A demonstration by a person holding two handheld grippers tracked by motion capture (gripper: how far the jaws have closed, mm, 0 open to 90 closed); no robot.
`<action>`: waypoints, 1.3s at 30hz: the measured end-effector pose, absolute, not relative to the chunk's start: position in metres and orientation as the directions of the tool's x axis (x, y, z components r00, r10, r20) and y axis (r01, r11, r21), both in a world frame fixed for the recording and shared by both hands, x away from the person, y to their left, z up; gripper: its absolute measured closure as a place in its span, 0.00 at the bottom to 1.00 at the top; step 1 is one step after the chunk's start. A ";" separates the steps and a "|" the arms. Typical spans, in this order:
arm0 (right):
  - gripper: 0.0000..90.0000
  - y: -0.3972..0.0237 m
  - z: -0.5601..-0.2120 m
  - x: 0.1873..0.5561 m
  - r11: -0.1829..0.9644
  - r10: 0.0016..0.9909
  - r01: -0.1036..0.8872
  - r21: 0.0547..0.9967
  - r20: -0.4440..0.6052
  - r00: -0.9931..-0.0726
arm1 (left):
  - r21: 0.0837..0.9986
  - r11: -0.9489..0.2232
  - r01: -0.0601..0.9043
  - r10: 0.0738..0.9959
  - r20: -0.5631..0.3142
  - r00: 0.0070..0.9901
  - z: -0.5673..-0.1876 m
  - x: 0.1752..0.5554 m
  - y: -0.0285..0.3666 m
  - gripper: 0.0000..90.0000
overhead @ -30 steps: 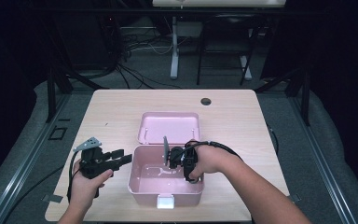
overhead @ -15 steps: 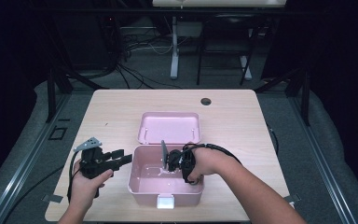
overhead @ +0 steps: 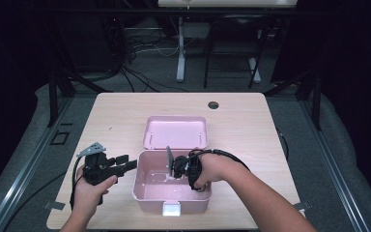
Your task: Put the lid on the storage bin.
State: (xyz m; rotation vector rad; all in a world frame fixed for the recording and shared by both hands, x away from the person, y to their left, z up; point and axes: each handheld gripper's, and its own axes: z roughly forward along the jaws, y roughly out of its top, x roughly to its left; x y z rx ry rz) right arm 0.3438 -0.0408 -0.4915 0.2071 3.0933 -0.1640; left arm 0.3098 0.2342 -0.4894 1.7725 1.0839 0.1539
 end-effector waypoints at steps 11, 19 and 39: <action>0.56 -0.039 -0.494 0.341 0.986 0.088 0.095 -0.133 -0.061 -0.994 | 0.800 -0.086 0.594 0.725 -0.358 0.588 -0.489 0.310 0.235 0.53; 0.55 -0.037 -0.495 0.341 0.985 0.081 0.090 -0.149 -0.065 -0.995 | 0.800 -0.086 0.594 0.725 -0.358 0.588 -0.489 0.310 0.235 0.53; 0.55 -0.044 -0.480 0.342 0.986 0.119 0.126 -0.108 -0.070 -0.990 | 0.799 -0.087 0.595 0.726 -0.359 0.587 -0.489 0.309 0.234 0.53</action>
